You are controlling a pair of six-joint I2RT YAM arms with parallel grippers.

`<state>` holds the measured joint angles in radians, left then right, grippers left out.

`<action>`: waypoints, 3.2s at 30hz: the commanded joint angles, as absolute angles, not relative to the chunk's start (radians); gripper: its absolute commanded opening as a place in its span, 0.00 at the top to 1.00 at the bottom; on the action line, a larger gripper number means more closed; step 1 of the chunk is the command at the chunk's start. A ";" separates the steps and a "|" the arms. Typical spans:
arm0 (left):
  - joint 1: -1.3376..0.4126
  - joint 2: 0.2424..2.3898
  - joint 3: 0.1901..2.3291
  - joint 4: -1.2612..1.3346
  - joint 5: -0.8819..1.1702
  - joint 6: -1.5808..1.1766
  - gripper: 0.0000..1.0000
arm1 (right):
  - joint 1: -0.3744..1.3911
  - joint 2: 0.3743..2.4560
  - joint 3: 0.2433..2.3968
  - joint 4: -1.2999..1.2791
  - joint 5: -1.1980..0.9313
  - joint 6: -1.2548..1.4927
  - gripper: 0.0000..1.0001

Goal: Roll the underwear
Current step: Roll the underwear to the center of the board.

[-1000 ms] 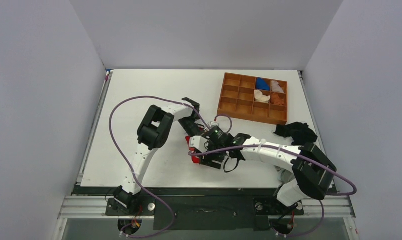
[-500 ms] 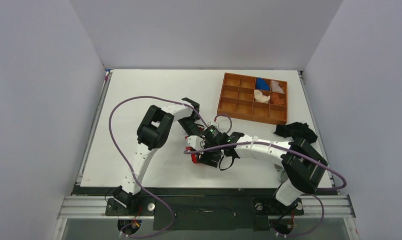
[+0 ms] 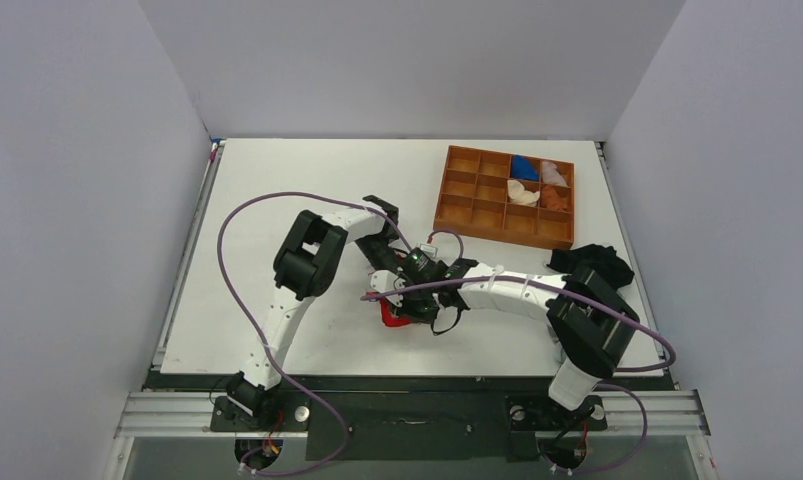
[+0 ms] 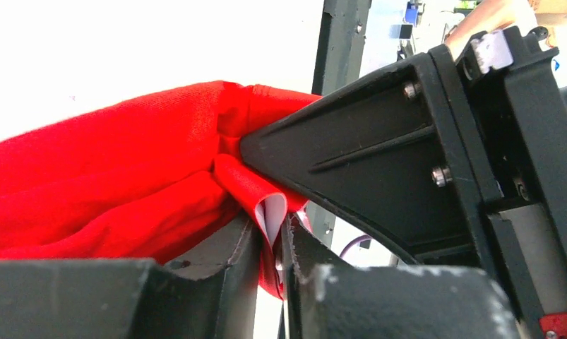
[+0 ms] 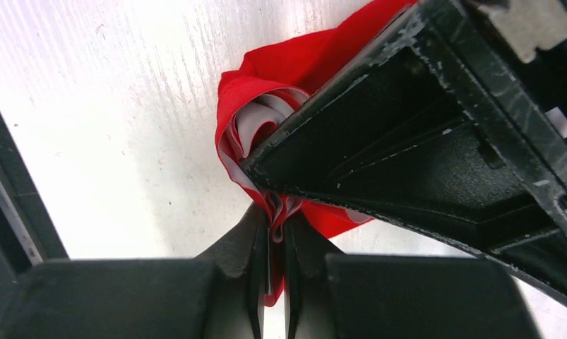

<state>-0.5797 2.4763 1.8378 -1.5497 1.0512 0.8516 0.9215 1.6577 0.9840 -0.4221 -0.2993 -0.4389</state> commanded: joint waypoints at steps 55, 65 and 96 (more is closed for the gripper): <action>-0.110 1.821 1.341 -1.080 0.661 0.545 0.38 | 0.752 1.951 1.342 -0.758 -0.814 -0.357 1.00; -0.097 1.463 1.079 -0.906 0.599 0.573 0.33 | 0.714 2.133 1.463 -0.912 -0.912 -0.447 1.00; -0.946 1.381 0.838 -0.340 0.050 0.635 0.19 | 0.670 2.404 1.743 -1.231 -0.992 -0.591 1.00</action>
<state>-0.9249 1.3525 0.8436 -0.4526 0.1192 0.6018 0.6716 2.3714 1.7329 -1.2434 -1.0546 -0.5377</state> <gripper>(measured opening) 0.806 0.053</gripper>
